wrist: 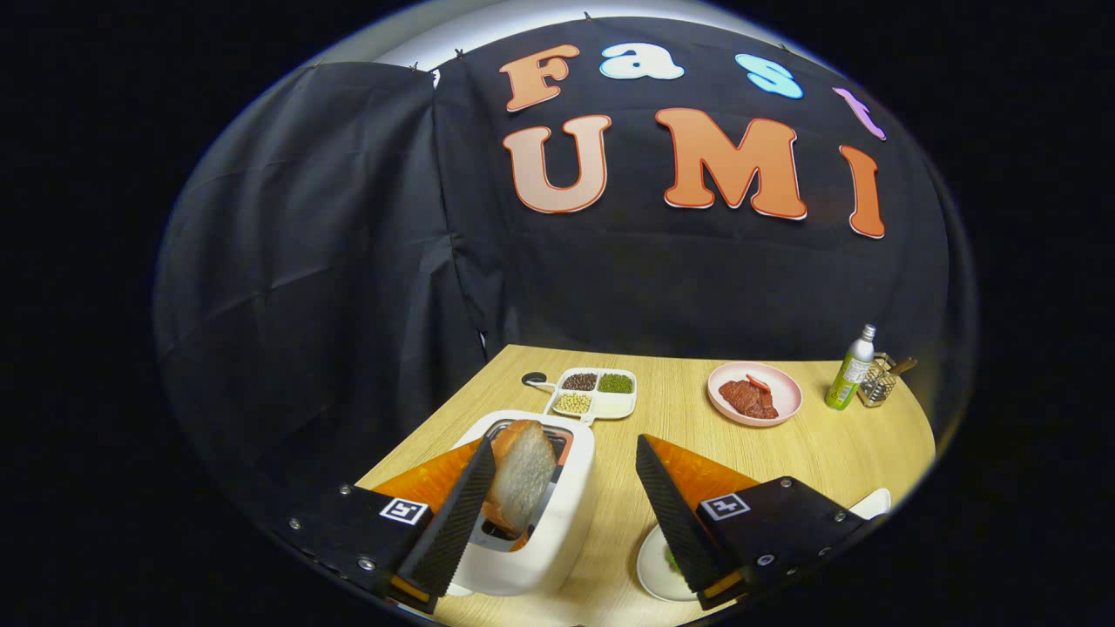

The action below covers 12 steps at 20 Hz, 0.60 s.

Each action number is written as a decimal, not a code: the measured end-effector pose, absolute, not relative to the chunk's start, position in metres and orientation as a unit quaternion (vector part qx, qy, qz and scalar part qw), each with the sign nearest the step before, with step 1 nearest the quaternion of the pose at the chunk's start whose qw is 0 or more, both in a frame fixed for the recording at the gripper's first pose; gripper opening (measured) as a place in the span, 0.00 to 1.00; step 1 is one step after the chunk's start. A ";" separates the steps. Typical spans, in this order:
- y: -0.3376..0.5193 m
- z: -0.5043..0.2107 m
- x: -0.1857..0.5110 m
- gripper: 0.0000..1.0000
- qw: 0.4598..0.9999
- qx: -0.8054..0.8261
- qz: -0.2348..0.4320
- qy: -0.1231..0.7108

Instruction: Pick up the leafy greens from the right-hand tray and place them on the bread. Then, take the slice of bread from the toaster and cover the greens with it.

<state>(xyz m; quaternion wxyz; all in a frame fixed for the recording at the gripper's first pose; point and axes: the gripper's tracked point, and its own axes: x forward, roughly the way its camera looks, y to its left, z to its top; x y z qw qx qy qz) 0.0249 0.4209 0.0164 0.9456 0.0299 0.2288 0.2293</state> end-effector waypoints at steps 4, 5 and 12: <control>0.441 0.013 0.025 0.98 0.945 0.020 0.234 0.228; 0.445 0.009 0.024 0.98 0.944 0.016 0.237 0.229; 0.461 -0.011 0.025 0.97 0.943 -0.005 0.232 0.239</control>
